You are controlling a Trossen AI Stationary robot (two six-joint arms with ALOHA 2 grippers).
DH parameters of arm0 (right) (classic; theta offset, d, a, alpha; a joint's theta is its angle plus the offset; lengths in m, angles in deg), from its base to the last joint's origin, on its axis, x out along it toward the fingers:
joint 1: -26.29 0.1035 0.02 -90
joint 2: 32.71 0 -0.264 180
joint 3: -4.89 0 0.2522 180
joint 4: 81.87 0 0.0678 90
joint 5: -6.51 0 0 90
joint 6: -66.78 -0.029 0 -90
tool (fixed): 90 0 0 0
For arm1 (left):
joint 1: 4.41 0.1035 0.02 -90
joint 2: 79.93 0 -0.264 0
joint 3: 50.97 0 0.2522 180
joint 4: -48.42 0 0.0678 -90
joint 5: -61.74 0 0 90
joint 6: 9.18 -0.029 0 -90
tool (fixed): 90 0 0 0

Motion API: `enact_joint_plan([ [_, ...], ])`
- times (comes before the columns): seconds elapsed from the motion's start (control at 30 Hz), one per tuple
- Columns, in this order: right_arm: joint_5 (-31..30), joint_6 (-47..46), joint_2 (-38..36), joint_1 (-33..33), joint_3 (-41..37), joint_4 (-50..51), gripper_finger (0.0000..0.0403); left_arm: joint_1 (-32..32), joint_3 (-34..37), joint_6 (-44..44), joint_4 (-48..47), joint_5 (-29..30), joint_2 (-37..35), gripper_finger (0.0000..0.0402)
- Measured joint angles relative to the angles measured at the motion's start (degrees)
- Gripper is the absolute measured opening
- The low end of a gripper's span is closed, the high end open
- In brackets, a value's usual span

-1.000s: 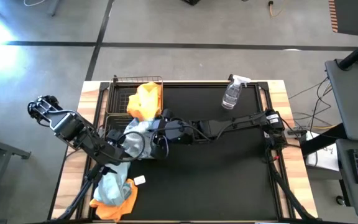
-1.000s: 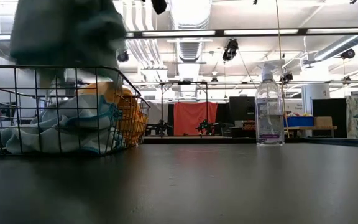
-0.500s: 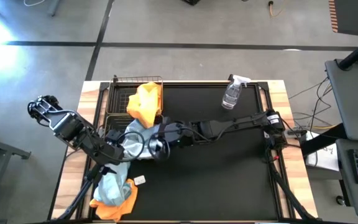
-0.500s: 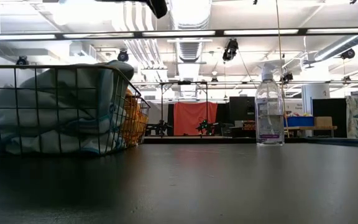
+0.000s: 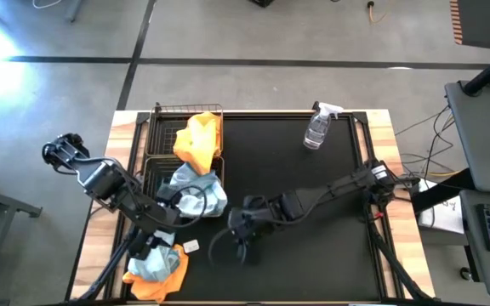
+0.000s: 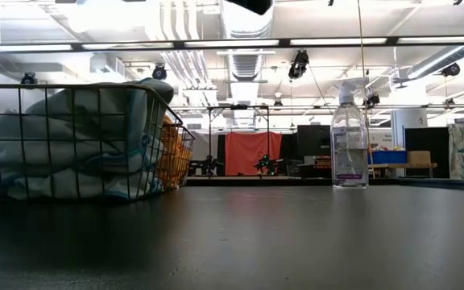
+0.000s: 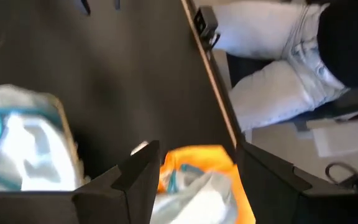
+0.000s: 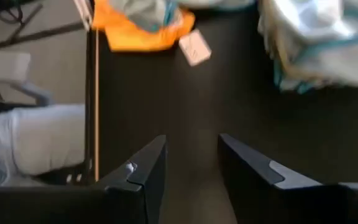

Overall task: Sort microfiber towel by color & place in baskets
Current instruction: Put the blue microfiber towel into the bottom wire basket

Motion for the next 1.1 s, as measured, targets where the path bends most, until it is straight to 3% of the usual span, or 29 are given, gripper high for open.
enact_joint_plan([
  [0.17,0.0,-1.6,0.0,3.8,0.0,3.9,0.0123,0.0,0.0,4.6,5.1,-0.3,3.4,0.0194],
  [0.37,-0.5,-1.6,0.0,7.8,-0.1,7.8,0.0113,-0.3,0.0,13.0,4.2,-9.2,8.3,0.0194],
  [0.63,-0.9,-1.5,0.0,11.4,-1.5,8.0,0.0111,-5.5,0.0,18.5,-5.1,-14.6,12.6,0.0194],
  [0.73,-3.3,-1.3,0.0,12.2,-2.5,8.8,0.0111,-9.5,0.0,20.3,-5.2,-9.4,11.8,0.0194],
  [1.0,-5.0,-0.9,0.0,12.3,-3.8,10.2,0.0111,-21.8,0.0,29.4,-5.1,13.8,10.0,0.0194],
  [1.1,-5.1,-0.9,0.0,12.3,-3.8,10.1,0.0111,-25.8,0.0,32.5,-5.2,18.4,10.5,0.0194],
])
